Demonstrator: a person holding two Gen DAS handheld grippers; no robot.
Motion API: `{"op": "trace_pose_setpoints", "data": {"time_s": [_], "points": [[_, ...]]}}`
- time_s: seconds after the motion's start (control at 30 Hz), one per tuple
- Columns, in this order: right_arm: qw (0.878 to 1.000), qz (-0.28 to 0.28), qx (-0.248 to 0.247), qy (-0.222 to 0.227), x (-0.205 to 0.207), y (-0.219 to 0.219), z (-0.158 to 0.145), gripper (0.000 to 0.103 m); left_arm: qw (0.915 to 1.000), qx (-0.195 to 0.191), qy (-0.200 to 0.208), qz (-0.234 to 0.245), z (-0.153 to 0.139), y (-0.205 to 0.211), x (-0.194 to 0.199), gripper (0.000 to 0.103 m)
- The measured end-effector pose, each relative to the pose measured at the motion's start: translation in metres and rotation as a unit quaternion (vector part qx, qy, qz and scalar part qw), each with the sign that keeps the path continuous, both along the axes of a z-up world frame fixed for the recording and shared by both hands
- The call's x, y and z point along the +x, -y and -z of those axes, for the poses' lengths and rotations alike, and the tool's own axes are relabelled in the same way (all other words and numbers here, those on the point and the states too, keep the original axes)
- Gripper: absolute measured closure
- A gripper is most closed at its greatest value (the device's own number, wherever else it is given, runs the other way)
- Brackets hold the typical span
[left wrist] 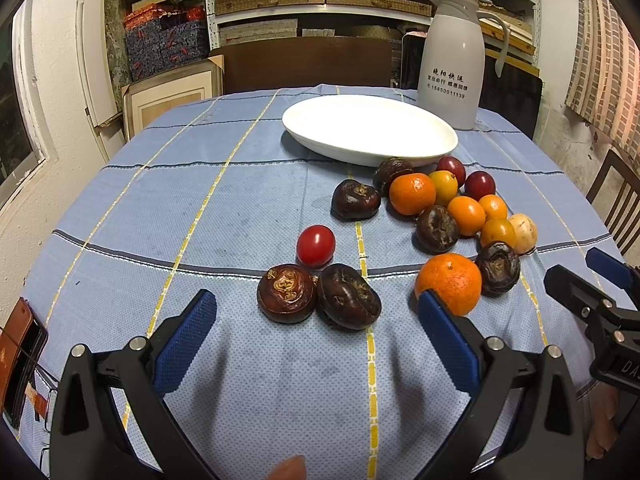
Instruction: Organize fruits
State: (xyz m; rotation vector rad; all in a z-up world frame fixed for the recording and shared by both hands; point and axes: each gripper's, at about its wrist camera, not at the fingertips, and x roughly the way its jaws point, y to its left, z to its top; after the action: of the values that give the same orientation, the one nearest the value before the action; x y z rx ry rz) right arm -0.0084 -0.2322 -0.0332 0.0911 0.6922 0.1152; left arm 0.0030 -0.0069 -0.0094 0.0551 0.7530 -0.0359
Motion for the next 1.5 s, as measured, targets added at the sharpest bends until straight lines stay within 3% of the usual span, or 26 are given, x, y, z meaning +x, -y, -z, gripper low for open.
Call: {"op": "trace_pose_setpoints", "data": {"time_s": [0.97,1.17,1.33,1.5], "points": [[1.000,-0.002,-0.001,-0.006,0.004,-0.004,0.005,0.004,0.9997,-0.007,-0.024,0.006,0.003,-0.002,0.007,0.004],[0.998,-0.024,0.011,-0.063,0.009,0.002,0.019,0.004,0.9975,-0.024,-0.067,-0.002,0.012,-0.019,0.011,0.004],[0.992,-0.043,0.008,-0.119,0.011,0.004,0.037,0.004,0.9904,-0.074,-0.116,0.015,0.028,-0.041,0.014,0.004],[0.990,-0.051,-0.020,-0.127,0.011,-0.005,0.041,0.004,0.9914,-0.017,-0.127,0.026,0.033,-0.037,0.017,0.004]]}}
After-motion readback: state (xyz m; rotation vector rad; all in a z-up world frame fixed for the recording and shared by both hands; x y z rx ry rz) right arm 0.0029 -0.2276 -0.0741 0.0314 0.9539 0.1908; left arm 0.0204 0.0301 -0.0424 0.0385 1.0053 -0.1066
